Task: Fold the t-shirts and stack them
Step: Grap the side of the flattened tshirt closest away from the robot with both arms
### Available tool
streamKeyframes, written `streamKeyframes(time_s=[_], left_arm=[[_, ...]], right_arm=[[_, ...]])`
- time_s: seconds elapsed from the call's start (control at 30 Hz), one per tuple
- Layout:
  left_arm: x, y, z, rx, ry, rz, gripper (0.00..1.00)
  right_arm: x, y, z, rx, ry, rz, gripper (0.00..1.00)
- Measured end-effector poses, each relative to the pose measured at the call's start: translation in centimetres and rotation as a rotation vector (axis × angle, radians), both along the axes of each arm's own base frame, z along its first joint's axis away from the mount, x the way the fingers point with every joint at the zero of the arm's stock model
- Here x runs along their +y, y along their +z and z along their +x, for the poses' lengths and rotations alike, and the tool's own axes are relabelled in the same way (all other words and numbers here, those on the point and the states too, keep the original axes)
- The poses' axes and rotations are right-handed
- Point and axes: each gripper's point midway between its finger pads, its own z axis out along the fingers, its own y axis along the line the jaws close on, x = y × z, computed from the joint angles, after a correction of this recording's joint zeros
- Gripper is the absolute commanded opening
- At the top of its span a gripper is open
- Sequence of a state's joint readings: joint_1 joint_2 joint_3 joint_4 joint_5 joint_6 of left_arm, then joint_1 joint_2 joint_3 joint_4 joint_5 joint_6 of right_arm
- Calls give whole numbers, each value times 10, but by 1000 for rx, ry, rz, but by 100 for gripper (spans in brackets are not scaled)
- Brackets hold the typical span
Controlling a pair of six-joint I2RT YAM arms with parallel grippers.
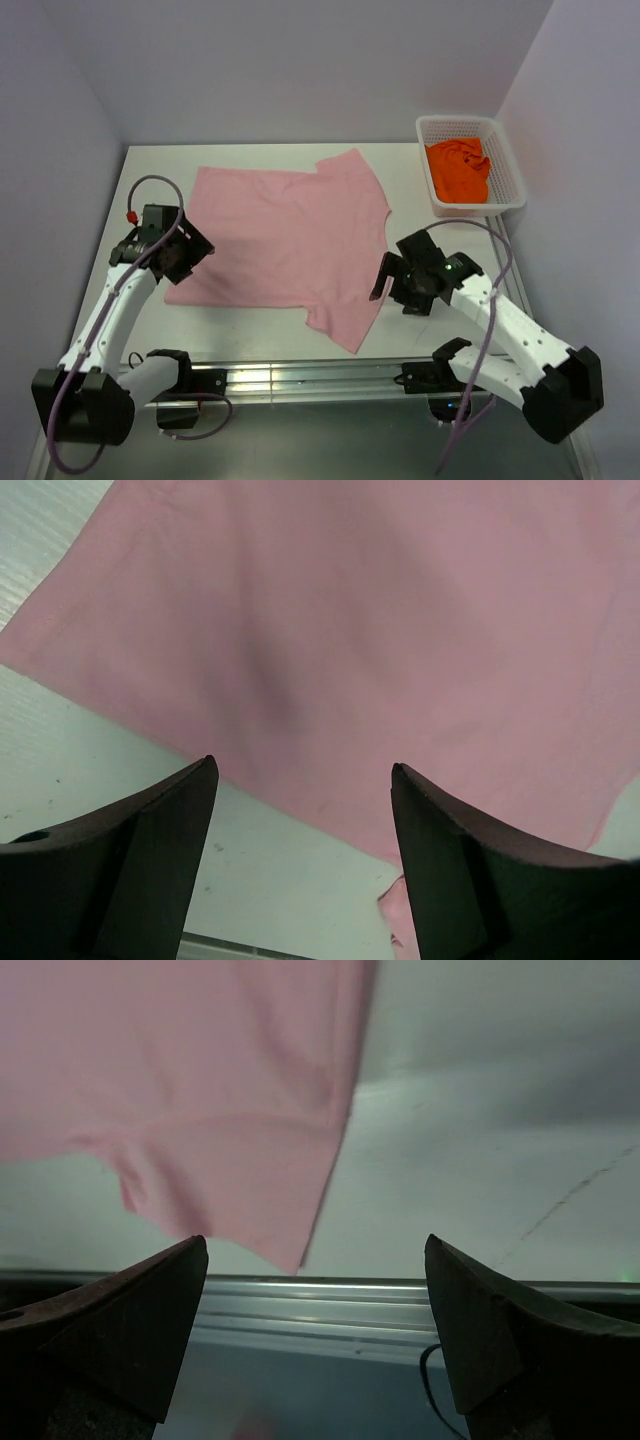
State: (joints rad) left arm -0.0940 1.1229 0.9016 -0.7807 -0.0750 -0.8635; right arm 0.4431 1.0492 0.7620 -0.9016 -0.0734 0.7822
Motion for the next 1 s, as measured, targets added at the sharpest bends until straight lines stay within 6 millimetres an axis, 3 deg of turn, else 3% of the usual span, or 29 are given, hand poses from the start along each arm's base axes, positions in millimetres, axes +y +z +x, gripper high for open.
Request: streamKeyframes(time_s=[0.07,0.17,0.43,0.7,0.8,0.9,1.0], left_arm=[[1,9,-8,-48,8,-7,77],[2,5,-18,-61,17,-15,77],[1,-19,-29,26,28,-18,77],[-2,-22,-31,37,17,-37,76],[-3,-26,-32,56,12,-36,76],[-2,-31,-32,76,5,-28,76],[-2,-34,-32,89,0,-21,76]], right_arm=[[11,5,-14,-24,16,52,94],[24,3,-31,-13,34,110,93],[53,-34,-68,128,30,136,91],[85,-62,-81,189,10,142,88],[93,-68,-82,204,1,140,82],[106,-69,-81,203,2,175,70],[117,-71,-77,202,0,199,51]])
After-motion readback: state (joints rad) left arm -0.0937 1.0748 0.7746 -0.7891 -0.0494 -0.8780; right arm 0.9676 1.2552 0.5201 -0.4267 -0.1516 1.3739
